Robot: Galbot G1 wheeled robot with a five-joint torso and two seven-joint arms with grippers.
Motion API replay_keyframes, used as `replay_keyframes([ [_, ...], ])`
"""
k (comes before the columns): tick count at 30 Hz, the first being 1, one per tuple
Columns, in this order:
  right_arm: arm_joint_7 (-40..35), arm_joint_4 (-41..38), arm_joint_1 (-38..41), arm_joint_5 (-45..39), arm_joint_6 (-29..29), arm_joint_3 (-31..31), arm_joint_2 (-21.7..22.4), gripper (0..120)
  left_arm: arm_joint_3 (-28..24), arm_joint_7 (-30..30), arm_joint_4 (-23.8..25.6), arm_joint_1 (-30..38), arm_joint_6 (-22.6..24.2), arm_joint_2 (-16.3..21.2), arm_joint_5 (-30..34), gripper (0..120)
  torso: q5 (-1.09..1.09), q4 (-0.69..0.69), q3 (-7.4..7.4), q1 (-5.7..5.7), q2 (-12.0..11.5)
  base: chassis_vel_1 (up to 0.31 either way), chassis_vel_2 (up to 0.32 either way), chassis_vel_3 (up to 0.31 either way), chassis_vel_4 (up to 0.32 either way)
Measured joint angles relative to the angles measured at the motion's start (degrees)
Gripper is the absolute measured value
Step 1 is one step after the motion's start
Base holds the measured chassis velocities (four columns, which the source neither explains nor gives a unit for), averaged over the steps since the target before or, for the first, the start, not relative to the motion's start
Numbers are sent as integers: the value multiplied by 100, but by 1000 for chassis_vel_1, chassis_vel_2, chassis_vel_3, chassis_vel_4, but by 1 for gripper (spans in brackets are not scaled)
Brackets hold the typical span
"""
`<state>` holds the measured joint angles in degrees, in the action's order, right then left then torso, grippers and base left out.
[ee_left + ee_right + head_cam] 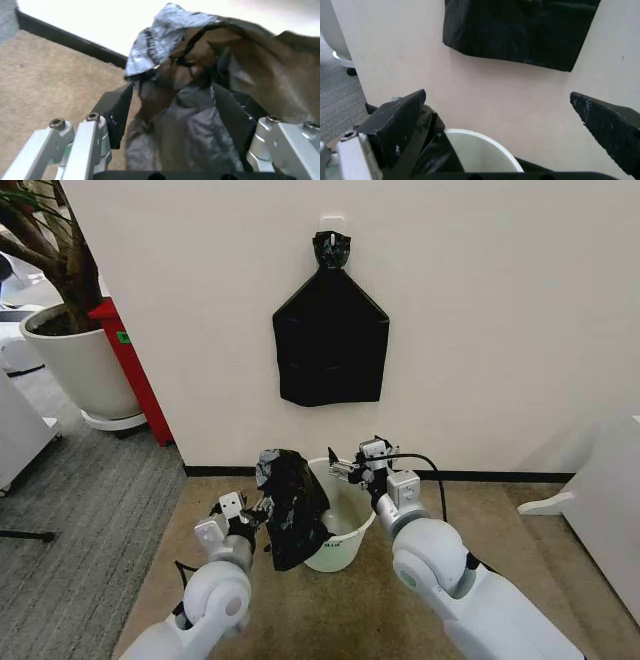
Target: Place the garbage bag over the trash bin.
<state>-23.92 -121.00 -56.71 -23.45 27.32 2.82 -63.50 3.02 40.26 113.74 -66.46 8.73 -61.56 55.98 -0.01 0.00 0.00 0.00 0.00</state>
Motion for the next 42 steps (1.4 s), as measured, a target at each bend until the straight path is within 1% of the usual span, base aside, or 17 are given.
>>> replay_keyframes([
  [4, 32, -18, -63, 50, -27, -15, -3, 100, -93, -21, -57, 179, 23, -46, 97, 61, 1, -1, 0, 0, 0, 0, 0, 0, 0],
  [7, 89, -33, -119, 112, -61, -26, -36, 100, -241, -17, -192, 410, 36, -88, 166, 62, 1, -1, 0, 0, 0, 0, 0, 0, 0],
  [13, 127, -34, -128, 175, -89, -9, -74, 100, -370, 44, -364, 609, 64, -188, 265, 62, 1, -1, 0, 0, 0, 0, 0, 0, 0],
  [19, 130, -20, -142, 214, -128, -30, -76, 100, -370, 139, -391, 617, 148, -218, 286, 62, 1, -1, 0, 0, 0, 0, 0, 0, 0],
  [28, 144, -11, -194, 275, -150, -38, -97, 100, -336, 150, -386, 386, 147, -222, 125, 62, 1, 0, 0, 0, 0, 0, 0, 0, 0],
  [38, 253, -42, -282, 383, -179, -38, -100, 100, -346, 136, -381, 372, 132, -292, 71, 62, 1, 0, 0, 0, 0, 0, 0, 0, 0],
  [40, 246, -81, -267, 210, -167, -3, -107, 100, -346, 135, -378, 375, 117, -278, 66, 62, 0, -1, 0, 0, 0, 0, 0, 0, 0],
  [42, -102, -211, -96, -713, 5, 136, -152, 100, -343, 125, -329, 377, 67, -266, 58, 62, 1, -1, 0, 0, 0, 0, 0, 0, 0],
])
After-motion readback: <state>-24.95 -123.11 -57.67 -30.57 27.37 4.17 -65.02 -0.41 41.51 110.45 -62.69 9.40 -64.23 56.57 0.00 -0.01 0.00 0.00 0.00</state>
